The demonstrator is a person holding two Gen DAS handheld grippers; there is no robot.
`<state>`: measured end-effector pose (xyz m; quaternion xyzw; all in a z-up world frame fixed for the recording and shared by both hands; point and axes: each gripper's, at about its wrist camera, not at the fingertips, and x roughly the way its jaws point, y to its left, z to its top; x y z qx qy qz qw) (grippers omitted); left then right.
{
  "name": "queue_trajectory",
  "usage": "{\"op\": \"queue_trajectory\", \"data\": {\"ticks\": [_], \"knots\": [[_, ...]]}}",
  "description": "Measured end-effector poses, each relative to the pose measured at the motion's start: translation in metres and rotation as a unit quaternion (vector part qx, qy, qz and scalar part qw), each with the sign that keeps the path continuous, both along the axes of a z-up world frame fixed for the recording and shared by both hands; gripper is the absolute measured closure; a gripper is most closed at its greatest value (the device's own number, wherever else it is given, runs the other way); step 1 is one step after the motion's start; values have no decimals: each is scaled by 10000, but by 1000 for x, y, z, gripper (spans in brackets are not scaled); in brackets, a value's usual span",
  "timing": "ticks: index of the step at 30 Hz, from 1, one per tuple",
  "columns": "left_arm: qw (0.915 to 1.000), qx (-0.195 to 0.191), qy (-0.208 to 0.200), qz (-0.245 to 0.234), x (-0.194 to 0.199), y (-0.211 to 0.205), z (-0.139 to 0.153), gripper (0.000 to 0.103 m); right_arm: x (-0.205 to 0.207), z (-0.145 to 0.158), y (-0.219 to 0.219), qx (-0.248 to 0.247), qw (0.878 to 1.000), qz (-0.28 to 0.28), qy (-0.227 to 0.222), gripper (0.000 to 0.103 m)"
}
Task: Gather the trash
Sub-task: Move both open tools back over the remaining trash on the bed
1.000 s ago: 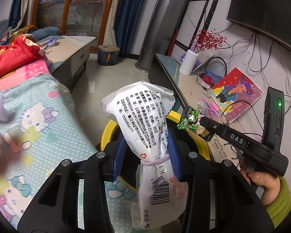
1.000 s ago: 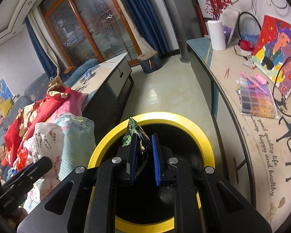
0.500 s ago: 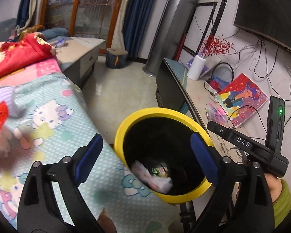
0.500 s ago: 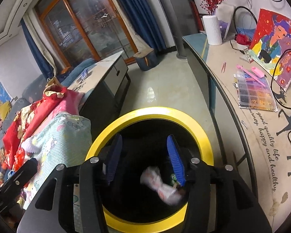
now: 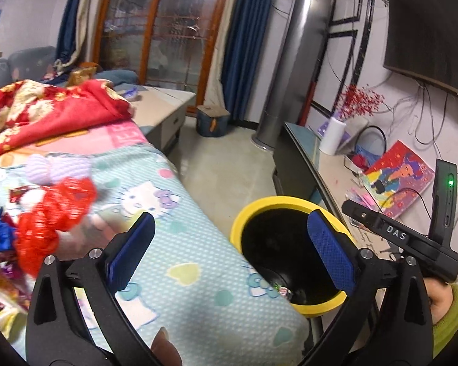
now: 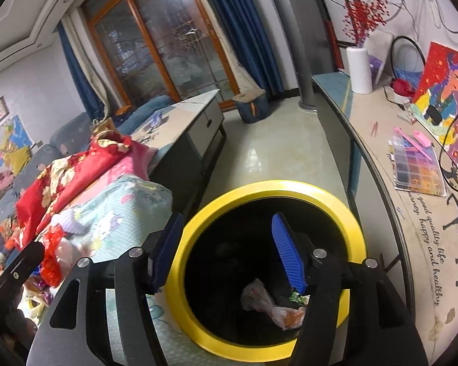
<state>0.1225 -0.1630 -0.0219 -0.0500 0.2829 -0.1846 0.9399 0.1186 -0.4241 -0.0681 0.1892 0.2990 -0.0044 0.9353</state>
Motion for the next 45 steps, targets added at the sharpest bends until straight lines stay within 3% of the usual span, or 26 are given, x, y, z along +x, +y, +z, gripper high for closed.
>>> {"op": "queue_trajectory", "data": {"ticks": [23, 45], "knots": [[9928, -19, -331, 1149, -31, 100, 16, 11, -4, 29, 102, -377, 9917, 1194, -298, 38], [9789, -78, -214, 2033, -49, 183, 18, 11, -1, 55, 208, -722, 9669, 2372, -605, 34]]}}
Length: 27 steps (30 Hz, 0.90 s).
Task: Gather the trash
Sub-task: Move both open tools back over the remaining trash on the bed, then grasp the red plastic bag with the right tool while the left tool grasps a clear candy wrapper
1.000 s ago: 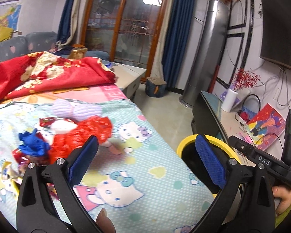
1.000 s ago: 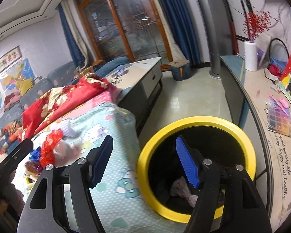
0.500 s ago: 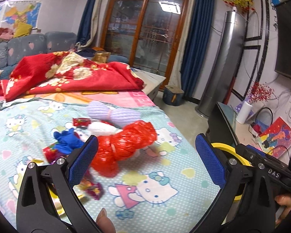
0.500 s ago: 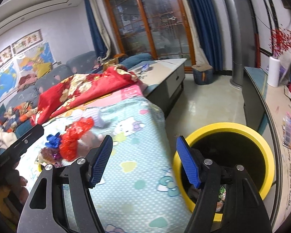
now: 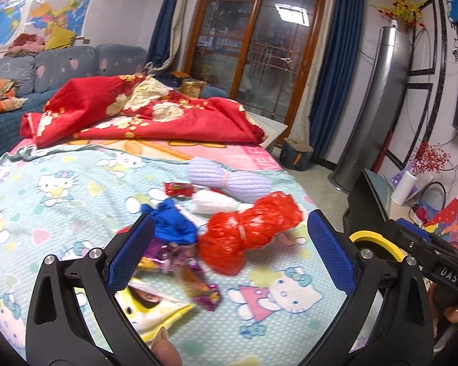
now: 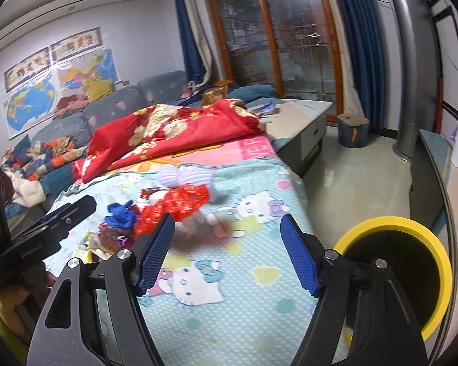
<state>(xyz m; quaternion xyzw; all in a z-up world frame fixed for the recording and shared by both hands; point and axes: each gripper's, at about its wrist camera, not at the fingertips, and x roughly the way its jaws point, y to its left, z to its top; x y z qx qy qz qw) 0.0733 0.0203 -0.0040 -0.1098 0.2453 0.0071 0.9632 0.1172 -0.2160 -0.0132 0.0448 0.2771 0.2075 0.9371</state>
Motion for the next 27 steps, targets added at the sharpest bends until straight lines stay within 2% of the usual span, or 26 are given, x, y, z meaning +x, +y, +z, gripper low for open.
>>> {"op": "queue_trajectory", "data": {"ticks": [7, 14, 19, 23, 27], "knots": [[9997, 125, 151, 141, -5, 25, -7, 11, 12, -2, 35, -18, 9994, 325, 125, 33], [9992, 50, 386, 113, -9, 45, -22, 11, 29, -5, 63, -66, 9987, 464, 188, 28], [9981, -47, 608, 27, -2, 52, -34, 11, 52, -13, 76, -70, 9978, 506, 419, 26], [9969, -118, 753, -183, 3, 46, -43, 19, 71, -25, 81, -106, 9970, 417, 644, 26], [9952, -156, 896, -363, 9, 39, -52, 32, 90, -36, 85, 34, 9943, 416, 980, 26]]}}
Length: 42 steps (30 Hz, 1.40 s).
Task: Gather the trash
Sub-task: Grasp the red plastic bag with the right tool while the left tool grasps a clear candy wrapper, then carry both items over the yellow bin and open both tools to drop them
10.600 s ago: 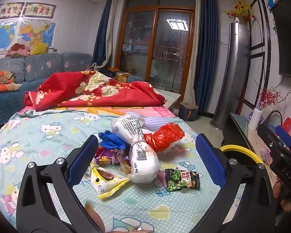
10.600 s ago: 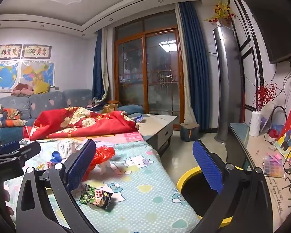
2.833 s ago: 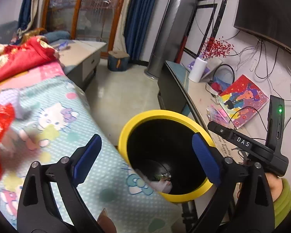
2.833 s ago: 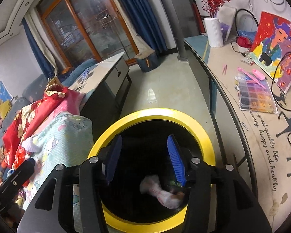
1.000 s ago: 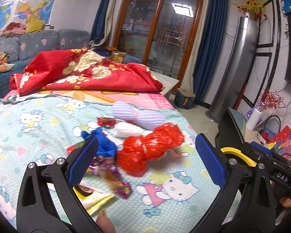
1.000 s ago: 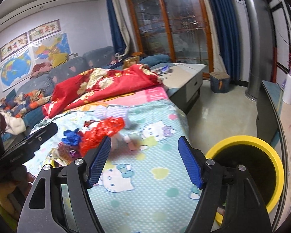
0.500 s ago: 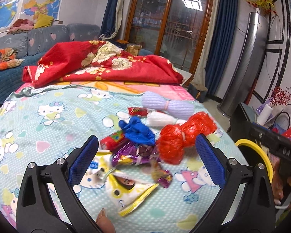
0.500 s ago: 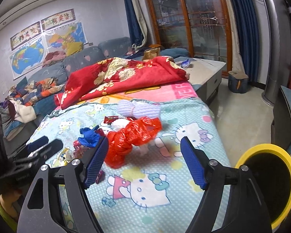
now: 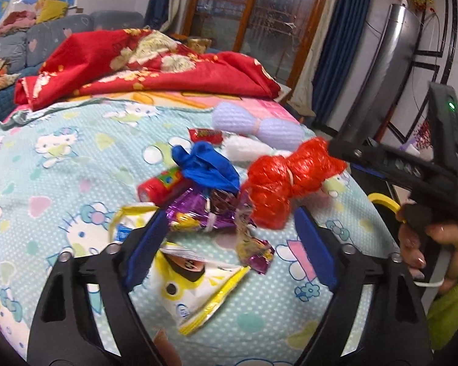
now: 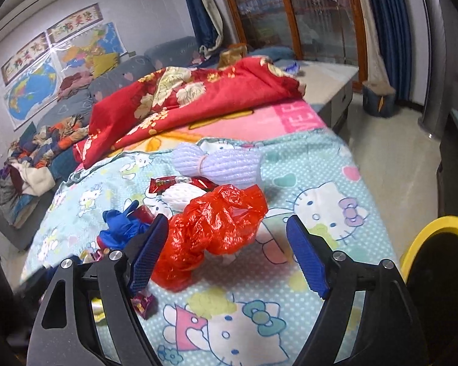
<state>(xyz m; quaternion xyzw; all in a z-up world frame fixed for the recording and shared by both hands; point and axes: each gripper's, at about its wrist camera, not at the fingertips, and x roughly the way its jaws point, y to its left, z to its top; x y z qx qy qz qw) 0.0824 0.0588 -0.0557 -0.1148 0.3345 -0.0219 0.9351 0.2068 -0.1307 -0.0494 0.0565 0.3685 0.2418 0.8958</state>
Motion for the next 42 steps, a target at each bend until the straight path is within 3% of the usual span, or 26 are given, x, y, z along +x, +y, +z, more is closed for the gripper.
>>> {"op": "queue_trajectory", "data": {"ticks": [5, 10, 12, 16, 18, 27, 42], "knots": [[9998, -80, 107, -146, 6, -6, -5, 42, 10, -8, 7, 109, 9997, 73, 204, 30], [9993, -191, 283, -157, 10, -5, -13, 60, 7, -9, 14, 179, 9992, 264, 223, 63], [9991, -221, 333, -166, 11, -5, -16, 74, 2, -7, 16, 156, 9992, 350, 145, 75], [9989, -265, 360, -155, 10, -3, -16, 87, -11, 0, 16, 129, 9989, 444, -77, 90], [9989, -266, 355, -165, 10, -3, -15, 95, -17, 3, 17, 141, 9985, 510, -148, 93], [9984, -443, 180, -317, -1, -5, 1, 96, -46, 23, 6, 330, 9966, 631, -409, 96], [9971, -434, -230, -574, -13, -27, 29, 96, -66, 42, -32, 367, 9962, 239, -753, 96]]}}
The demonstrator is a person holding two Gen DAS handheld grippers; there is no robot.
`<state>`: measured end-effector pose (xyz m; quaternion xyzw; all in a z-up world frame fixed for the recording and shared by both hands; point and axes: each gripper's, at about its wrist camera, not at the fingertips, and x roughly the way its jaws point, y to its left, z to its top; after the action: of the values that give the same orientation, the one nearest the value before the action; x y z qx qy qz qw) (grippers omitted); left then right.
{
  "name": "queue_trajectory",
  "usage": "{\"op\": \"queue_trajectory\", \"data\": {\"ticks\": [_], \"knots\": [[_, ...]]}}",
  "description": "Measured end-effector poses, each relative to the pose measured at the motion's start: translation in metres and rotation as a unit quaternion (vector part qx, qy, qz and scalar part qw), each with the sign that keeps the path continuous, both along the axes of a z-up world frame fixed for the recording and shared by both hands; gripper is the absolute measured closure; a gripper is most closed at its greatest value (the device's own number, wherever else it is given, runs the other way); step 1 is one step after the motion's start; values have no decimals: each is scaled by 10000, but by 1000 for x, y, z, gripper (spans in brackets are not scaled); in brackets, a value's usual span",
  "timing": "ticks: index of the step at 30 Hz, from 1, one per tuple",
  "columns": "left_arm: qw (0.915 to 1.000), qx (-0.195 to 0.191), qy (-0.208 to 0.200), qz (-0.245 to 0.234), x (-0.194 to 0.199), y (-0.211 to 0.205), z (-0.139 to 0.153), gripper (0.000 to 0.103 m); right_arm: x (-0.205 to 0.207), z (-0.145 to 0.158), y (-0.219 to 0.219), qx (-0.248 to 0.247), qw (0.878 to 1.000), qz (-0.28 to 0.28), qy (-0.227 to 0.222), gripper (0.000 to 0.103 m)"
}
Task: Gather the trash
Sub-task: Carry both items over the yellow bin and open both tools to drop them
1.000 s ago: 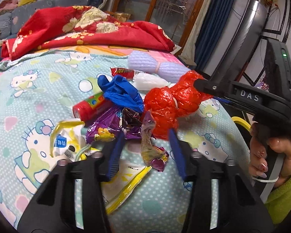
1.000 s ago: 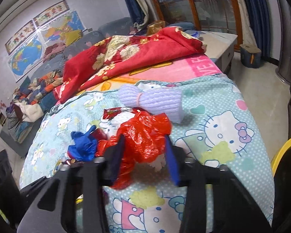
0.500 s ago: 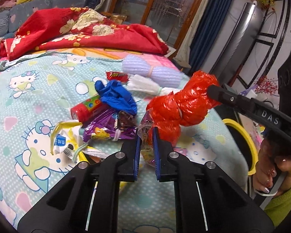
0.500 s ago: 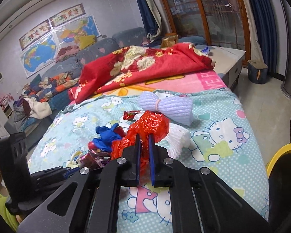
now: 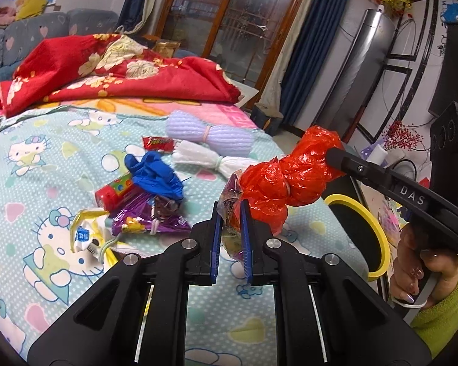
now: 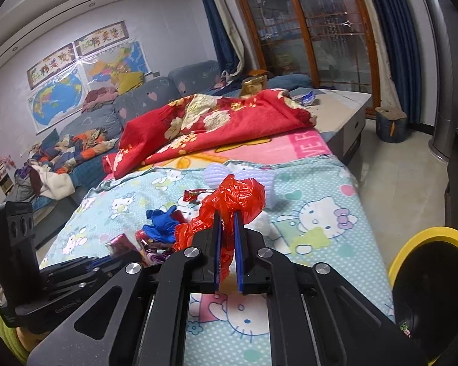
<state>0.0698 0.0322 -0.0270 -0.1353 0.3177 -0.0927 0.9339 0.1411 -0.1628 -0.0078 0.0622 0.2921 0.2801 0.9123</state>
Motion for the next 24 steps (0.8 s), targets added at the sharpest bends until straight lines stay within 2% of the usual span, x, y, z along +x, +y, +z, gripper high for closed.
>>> {"op": "queue_trajectory", "data": {"ticks": [24], "knots": [[9986, 123, -334, -381, 4, -45, 23, 96, -10, 13, -63, 151, 9981, -588, -127, 96]]}}
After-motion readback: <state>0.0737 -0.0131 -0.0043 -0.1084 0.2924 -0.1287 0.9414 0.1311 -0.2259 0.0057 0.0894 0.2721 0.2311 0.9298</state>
